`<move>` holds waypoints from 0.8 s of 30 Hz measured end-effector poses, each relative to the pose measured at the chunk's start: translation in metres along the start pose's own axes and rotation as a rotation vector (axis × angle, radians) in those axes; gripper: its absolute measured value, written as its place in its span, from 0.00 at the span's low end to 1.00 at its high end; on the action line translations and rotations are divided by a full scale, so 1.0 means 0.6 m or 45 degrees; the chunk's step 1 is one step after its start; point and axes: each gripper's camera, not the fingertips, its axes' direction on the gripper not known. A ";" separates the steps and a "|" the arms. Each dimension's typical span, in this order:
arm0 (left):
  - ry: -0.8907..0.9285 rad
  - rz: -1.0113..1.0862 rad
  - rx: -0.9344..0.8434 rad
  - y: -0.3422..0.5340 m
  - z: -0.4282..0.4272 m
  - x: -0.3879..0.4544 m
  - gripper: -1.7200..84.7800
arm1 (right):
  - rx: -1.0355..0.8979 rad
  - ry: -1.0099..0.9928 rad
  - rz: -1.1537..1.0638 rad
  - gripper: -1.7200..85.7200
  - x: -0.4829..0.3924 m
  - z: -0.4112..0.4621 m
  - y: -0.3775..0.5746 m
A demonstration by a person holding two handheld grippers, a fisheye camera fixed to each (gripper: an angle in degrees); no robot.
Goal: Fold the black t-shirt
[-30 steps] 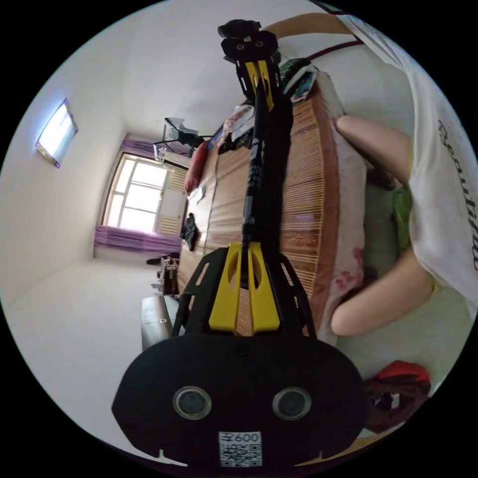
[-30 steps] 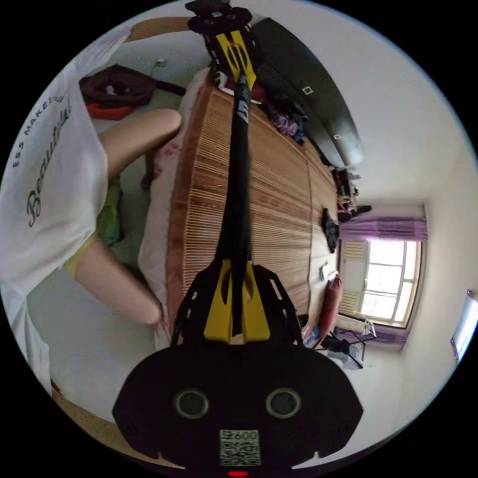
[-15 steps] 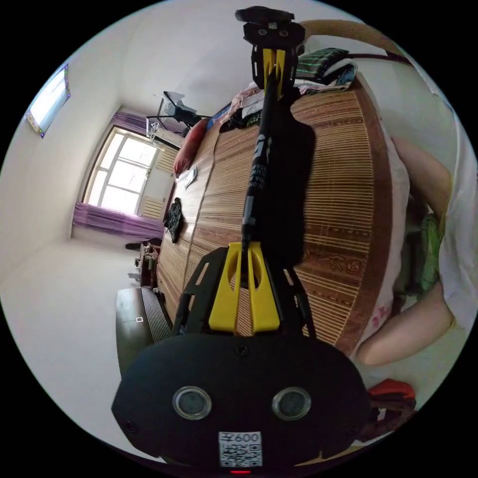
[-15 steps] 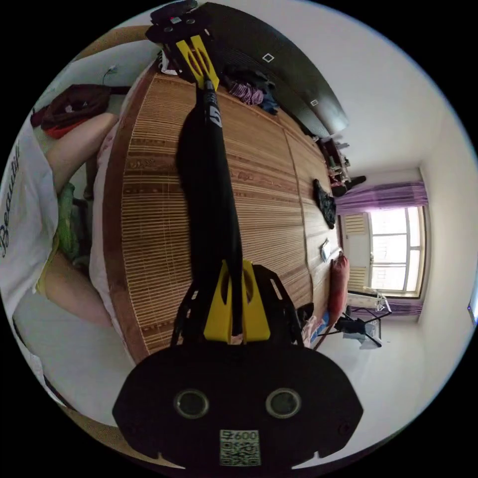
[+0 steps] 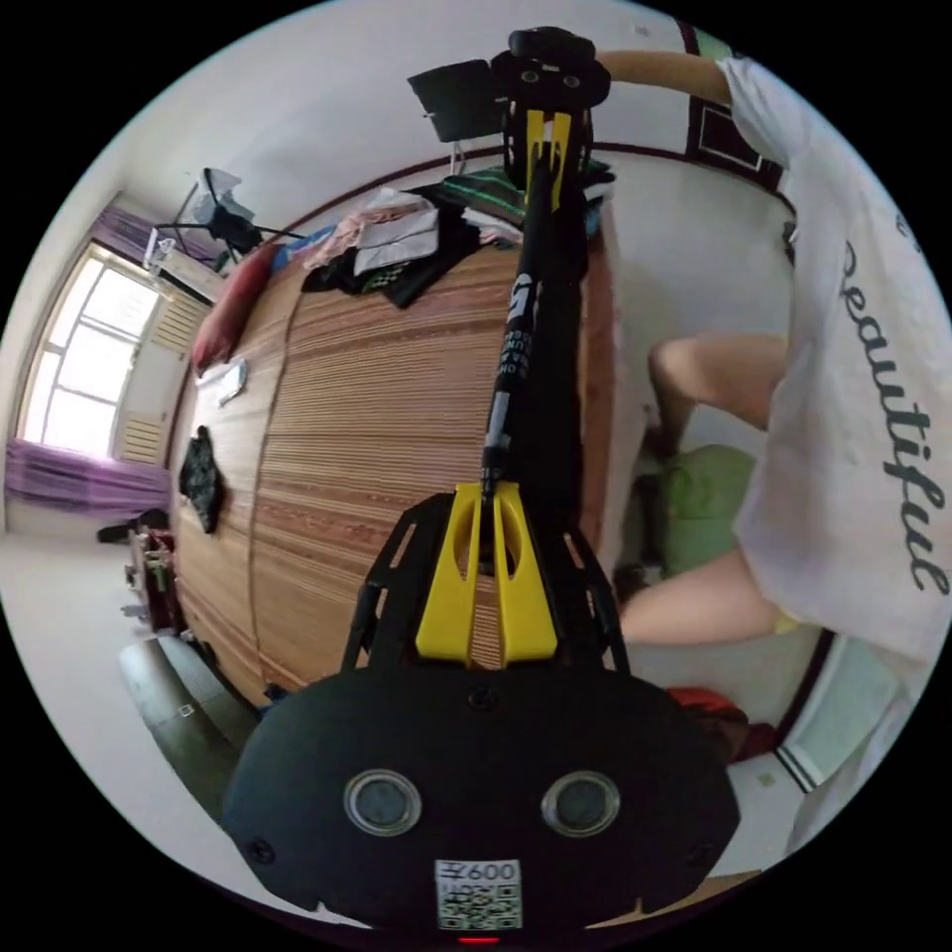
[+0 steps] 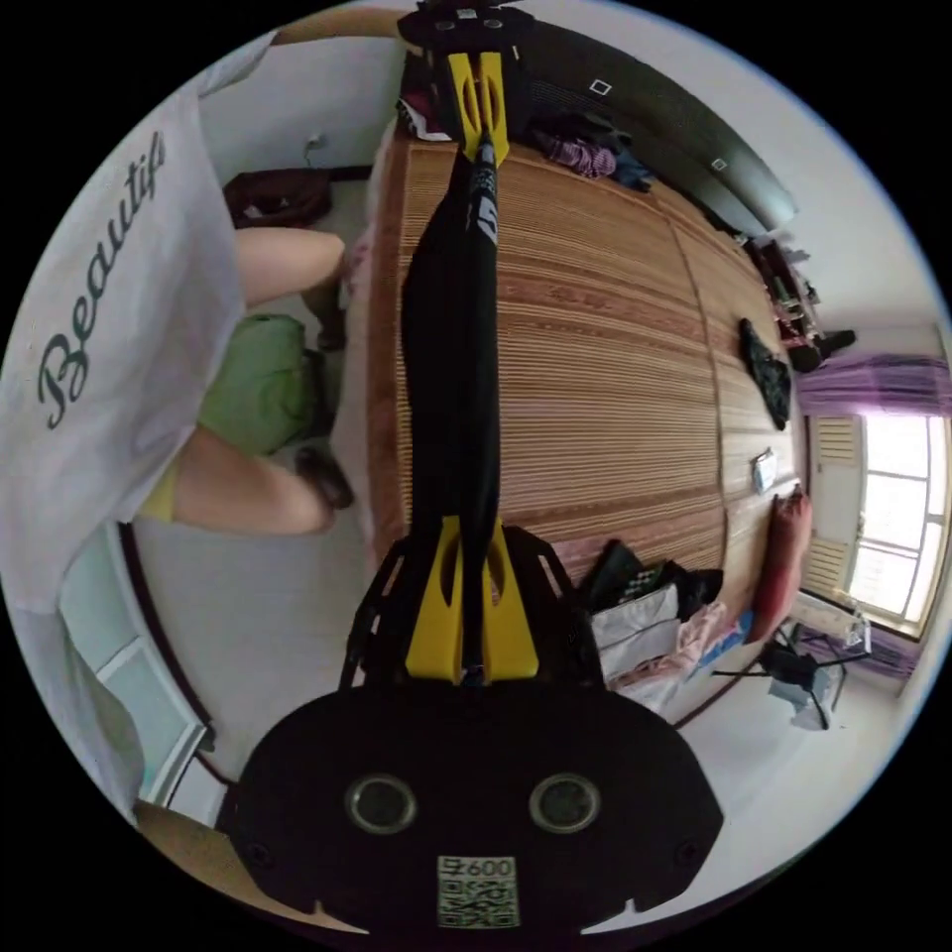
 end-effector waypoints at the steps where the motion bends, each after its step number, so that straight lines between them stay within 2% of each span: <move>1: 0.082 -0.021 0.007 -0.037 -0.021 -0.006 0.05 | 0.017 -0.090 0.036 0.01 -0.014 -0.054 0.021; 4: 0.131 -0.044 0.058 -0.140 -0.059 -0.021 0.05 | 0.054 -0.204 0.133 0.01 -0.039 -0.175 0.090; 6: 0.088 0.020 0.082 -0.213 -0.070 -0.030 0.05 | 0.042 -0.188 0.196 0.01 -0.047 -0.237 0.134; 11: -0.171 0.163 0.218 -0.422 -0.073 -0.102 0.06 | -0.047 0.155 0.463 0.01 -0.049 -0.405 0.257; 14: -0.311 0.191 0.297 -0.490 -0.050 -0.128 0.06 | -0.077 0.312 0.634 0.01 -0.064 -0.484 0.297; 18: -0.384 0.263 0.353 -0.517 0.001 -0.143 0.05 | -0.091 0.433 0.735 0.01 -0.119 -0.546 0.309; 24: -0.153 0.432 0.357 -0.477 0.063 -0.197 0.05 | -0.157 0.286 0.690 0.01 -0.231 -0.635 0.266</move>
